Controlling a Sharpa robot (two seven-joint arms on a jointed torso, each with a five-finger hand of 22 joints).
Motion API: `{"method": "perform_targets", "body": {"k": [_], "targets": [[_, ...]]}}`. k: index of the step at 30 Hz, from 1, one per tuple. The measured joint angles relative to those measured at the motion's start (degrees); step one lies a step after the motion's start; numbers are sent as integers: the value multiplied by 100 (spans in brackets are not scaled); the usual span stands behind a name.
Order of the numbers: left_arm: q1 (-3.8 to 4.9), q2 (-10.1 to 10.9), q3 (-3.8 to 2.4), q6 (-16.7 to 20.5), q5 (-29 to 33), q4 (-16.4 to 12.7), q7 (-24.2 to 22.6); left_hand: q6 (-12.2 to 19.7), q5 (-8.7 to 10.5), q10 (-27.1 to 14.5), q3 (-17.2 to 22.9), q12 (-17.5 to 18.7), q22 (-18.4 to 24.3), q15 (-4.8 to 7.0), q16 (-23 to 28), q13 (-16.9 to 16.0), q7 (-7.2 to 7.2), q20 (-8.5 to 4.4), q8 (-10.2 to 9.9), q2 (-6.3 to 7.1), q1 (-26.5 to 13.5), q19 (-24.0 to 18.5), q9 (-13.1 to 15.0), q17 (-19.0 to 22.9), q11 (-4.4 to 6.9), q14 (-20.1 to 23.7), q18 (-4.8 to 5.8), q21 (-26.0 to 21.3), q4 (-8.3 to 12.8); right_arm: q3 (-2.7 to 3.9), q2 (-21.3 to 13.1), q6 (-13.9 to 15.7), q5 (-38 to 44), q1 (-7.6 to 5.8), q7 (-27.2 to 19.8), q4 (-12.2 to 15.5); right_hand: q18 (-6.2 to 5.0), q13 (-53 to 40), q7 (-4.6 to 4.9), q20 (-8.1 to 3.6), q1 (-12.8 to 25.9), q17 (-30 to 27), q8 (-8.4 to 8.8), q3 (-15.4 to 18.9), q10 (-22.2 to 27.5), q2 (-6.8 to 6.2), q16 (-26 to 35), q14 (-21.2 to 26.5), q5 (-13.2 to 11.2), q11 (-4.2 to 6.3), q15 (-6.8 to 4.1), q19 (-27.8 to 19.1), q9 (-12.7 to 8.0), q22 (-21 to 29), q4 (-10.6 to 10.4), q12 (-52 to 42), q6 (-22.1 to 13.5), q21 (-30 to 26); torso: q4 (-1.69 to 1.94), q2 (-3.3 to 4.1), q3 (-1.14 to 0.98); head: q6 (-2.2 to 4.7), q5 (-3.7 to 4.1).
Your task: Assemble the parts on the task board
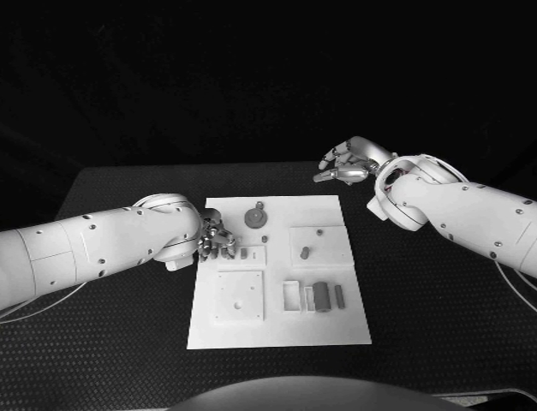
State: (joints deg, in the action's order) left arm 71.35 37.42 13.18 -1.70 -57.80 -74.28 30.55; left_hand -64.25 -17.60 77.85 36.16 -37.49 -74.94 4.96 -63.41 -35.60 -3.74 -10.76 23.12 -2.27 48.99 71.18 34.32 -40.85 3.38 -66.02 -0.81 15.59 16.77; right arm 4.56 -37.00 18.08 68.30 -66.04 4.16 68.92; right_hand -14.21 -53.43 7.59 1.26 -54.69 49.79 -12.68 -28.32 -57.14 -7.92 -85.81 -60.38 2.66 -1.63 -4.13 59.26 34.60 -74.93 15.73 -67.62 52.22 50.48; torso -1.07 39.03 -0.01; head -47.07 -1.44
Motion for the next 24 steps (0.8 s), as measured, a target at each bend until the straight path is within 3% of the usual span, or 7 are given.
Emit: {"method": "perform_targets", "body": {"k": [24], "targets": [[3, 30, -4, -115, -99, 63, -16, -6, -57, 20, 1, -24, 1, -7, -23, -19, 27, -19, 36, 1, 1, 39, 0, -4, 22, -10, 0, 0, 1, 0, -2, -6, -1, 1, -1, 0, 7, 5, 2, 0, 0, -5, 0, 0, 0, 0, 0, -7, 0, 0, 9, 0, 4, 1, 0, 0, 9, 0, -1, 0, -5, -1, -5]]}}
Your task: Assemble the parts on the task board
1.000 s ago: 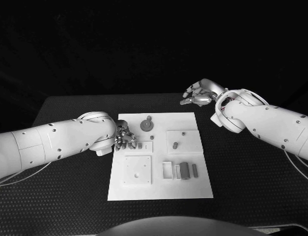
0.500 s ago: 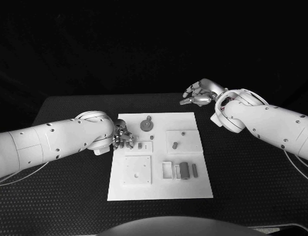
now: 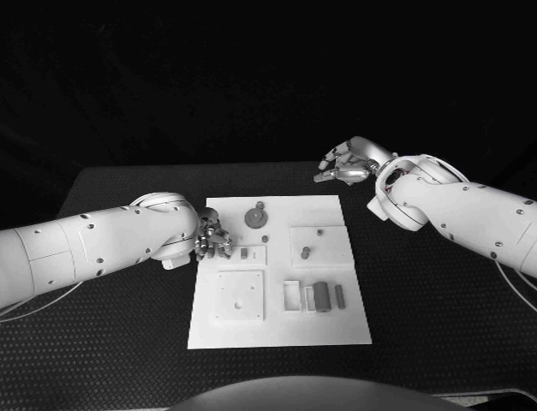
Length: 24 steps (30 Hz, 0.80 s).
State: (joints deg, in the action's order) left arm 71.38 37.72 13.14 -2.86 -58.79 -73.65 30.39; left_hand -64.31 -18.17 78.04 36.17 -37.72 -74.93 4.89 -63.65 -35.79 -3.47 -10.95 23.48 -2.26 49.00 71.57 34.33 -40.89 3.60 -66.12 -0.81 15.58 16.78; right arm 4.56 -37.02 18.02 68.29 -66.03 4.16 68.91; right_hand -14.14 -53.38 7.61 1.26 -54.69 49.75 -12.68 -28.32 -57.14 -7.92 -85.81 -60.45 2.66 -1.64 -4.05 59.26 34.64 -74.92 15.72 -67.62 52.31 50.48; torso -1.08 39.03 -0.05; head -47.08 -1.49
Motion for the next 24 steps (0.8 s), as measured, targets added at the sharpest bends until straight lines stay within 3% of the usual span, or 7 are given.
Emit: {"method": "perform_targets", "body": {"k": [24], "targets": [[5, -10, -7, -127, 36, 35, 3, -21, 5, 9, 1, -21, 1, 21, -21, -6, -5, 2, -2, 22, 22, 0, 14, 2, 9, 21, 0, 0, 0, 0, 2, -4, 0, 0, -1, -3, 7, 4, -11, 0, 0, 0, 0, 0, 0, 0, 0, 11, 0, 0, -9, 0, 4, 1, 0, 0, 11, 0, -2, 0, -1, -3, -4]]}}
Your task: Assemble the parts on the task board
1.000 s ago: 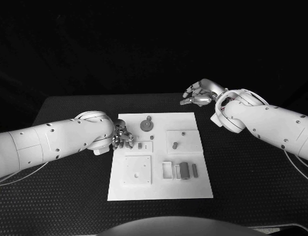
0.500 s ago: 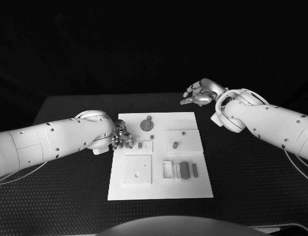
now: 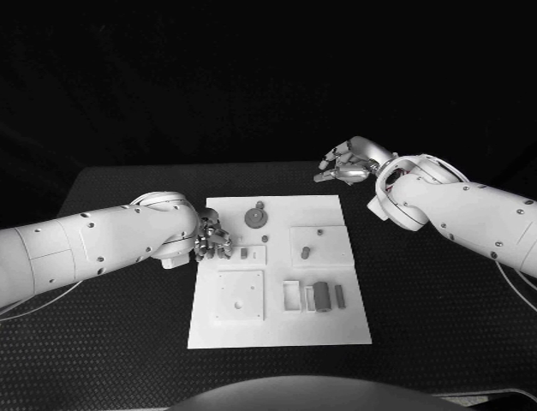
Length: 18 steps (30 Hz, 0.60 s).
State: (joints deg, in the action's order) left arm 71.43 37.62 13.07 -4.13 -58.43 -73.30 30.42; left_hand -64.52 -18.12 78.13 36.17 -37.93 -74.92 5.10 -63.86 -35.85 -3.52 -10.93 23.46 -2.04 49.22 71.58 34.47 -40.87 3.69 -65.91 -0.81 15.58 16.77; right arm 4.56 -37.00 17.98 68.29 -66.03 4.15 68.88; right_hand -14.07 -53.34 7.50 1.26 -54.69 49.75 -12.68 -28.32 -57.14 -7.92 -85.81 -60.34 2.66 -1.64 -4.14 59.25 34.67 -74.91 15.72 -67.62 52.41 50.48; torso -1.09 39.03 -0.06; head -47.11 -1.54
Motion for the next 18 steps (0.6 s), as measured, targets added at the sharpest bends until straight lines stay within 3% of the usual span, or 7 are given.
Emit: {"method": "perform_targets", "body": {"k": [5, 18], "targets": [[0, -1, -3, -22, 64, 22, -6, 0, -12, -1, 0, 0, 0, 0, 0, -9, 1, 1, -1, 0, 0, 0, 0, 0, -1, 0, 0, 0, 0, 0, 0, -1, 0, 0, 0, -2, 27, 6, -4, 0, 0, 0, 0, 0, 0, 0, 0, 0, 0, 0, 0, 0, 0, 0, 0, 0, -2, 0, -2, 1, 0, -2, 0], [-8, 11, -25, -87, 254, 91, -42, 3, -35, -6, 0, -21, 1, -1, -23, -21, 5, 10, 23, 23, 23, 8, 18, 1, -6, 0, 0, 22, 0, 0, 13, -4, 0, 2, -1, -18, -43, 5, 9, 0, 0, 0, 0, 0, 0, 0, 0, -11, 0, 0, -10, 0, -1, 0, 0, 0, -20, 0, -4, 1, 0, -5, 7]]}}
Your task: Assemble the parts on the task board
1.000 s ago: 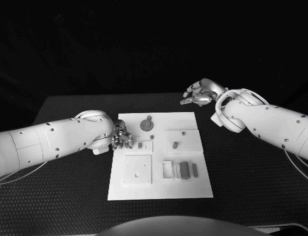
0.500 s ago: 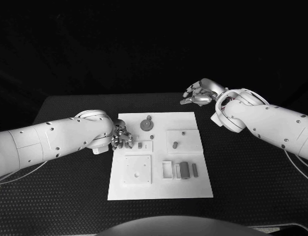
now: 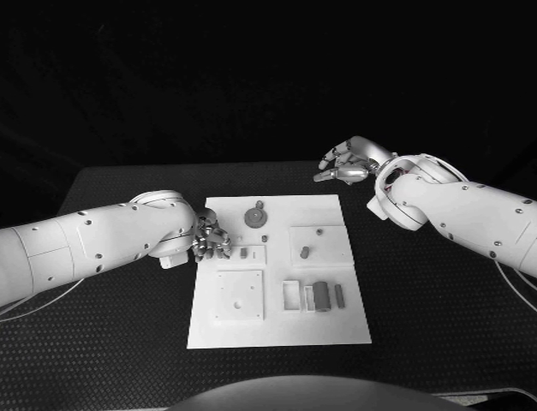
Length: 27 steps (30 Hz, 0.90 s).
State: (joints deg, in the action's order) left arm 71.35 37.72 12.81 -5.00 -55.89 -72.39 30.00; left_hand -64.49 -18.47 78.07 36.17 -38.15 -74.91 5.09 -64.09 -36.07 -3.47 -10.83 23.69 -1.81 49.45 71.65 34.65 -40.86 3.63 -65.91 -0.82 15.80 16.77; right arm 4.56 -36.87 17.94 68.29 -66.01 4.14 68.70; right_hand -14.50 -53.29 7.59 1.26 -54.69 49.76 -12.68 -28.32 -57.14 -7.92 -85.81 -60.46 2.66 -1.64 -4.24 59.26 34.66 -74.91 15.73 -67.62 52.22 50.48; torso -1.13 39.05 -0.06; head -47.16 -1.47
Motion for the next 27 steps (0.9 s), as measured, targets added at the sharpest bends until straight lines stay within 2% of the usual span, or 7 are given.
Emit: {"method": "perform_targets", "body": {"k": [27], "targets": [[-1, 10, -8, -125, 85, 43, -66, -2, 0, 11, 3, -67, -3, -3, -70, -31, -2, -11, 21, 45, 45, 13, 16, 1, 11, -1, 0, 23, -3, 0, 15, -5, 0, 3, -2, -14, 24, 4, 2, 0, 0, -5, 0, 0, 0, 0, 0, -8, 0, 0, 9, 0, 4, 0, 0, -22, 11, 0, 0, 1, 0, -9, 8]]}}
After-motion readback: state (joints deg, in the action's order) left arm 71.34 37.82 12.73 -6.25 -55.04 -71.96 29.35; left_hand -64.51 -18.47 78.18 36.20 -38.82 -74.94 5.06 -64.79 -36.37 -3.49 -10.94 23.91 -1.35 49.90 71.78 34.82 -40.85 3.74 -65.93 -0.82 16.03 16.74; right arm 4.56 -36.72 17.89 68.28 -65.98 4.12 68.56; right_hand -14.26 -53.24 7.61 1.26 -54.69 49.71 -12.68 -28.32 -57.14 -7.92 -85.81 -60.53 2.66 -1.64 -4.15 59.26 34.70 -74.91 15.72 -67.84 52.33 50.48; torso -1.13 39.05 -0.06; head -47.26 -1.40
